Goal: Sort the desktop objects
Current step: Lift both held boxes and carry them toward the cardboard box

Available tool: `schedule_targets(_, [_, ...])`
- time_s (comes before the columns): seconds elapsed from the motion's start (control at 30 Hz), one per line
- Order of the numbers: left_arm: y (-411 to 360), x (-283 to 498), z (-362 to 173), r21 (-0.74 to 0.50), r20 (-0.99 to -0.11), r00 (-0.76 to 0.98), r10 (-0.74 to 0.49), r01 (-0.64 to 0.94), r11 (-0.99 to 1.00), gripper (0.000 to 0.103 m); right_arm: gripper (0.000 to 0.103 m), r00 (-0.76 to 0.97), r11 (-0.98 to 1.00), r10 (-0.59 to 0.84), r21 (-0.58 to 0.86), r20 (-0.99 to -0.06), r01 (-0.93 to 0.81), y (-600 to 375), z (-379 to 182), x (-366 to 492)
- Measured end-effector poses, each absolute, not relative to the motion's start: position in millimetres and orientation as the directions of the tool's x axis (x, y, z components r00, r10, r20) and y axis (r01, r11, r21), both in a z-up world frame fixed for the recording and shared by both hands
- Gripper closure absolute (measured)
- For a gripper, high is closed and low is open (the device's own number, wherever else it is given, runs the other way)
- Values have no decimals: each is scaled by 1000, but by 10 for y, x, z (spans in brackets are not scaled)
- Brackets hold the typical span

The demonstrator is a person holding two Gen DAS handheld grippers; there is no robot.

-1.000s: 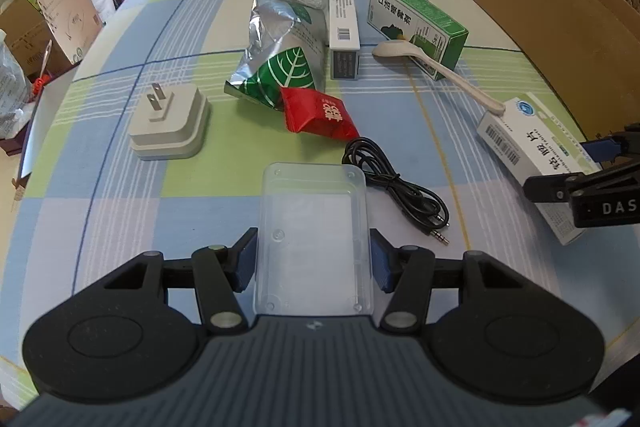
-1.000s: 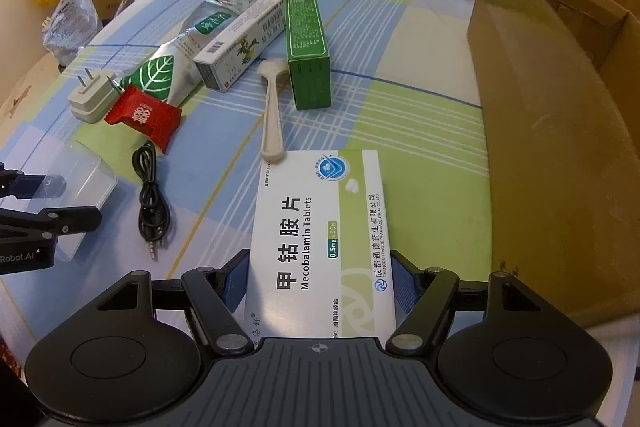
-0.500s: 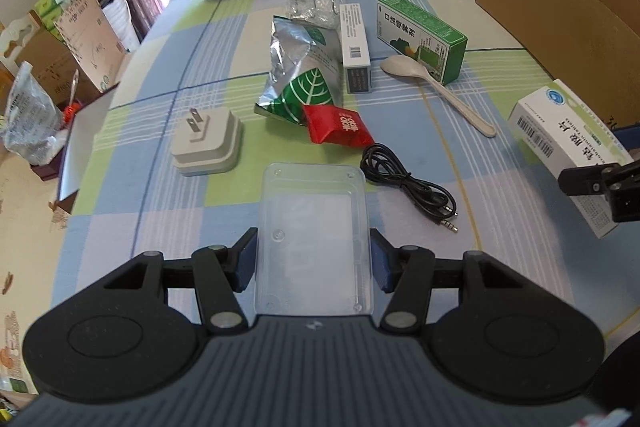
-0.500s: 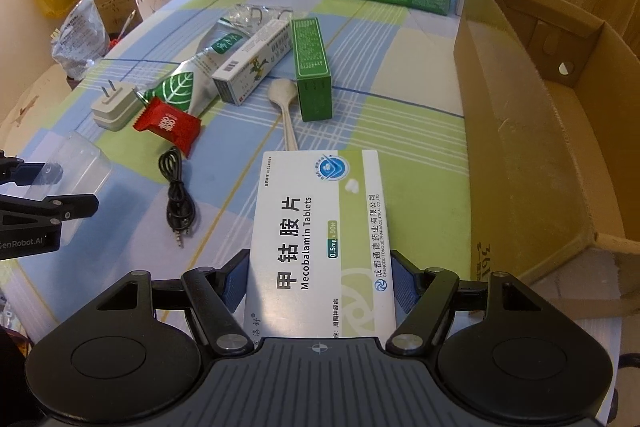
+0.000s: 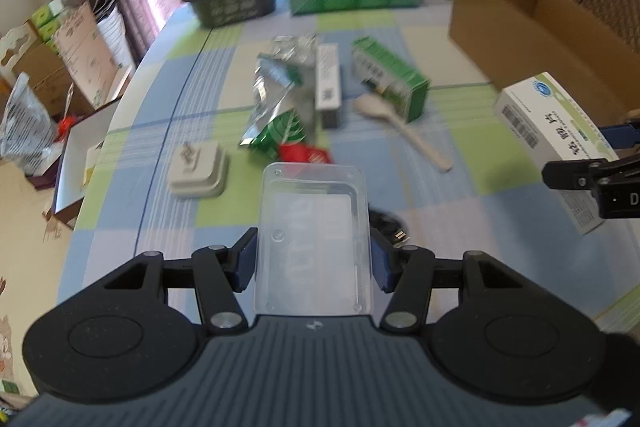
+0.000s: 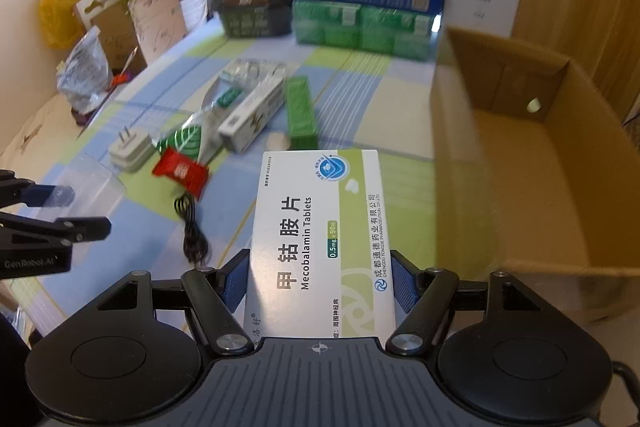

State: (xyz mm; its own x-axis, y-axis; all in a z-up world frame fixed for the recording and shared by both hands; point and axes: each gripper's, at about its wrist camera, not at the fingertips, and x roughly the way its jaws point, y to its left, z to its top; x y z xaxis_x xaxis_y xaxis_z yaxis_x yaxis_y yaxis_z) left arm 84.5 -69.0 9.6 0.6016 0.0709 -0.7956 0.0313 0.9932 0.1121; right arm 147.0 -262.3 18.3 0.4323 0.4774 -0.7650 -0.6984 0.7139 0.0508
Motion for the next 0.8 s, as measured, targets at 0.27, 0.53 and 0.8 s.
schedule_targets(0.27, [-1083, 934, 400, 92, -767, 642, 10, 95, 991, 52, 35, 497, 739, 492, 40, -714, -673, -2867, 566, 1556])
schedule_targets(0.53, [-1504, 1029, 631, 99, -745, 667, -28, 152, 983, 52, 35, 544, 762, 502, 47, -672, -645, -3168, 831, 1675])
schedule_targets(0.8, [-1933, 1161, 803, 105, -730, 680, -72, 215, 971, 52, 35, 581, 790, 496, 58, -645, -610, -3487, 958, 1856])
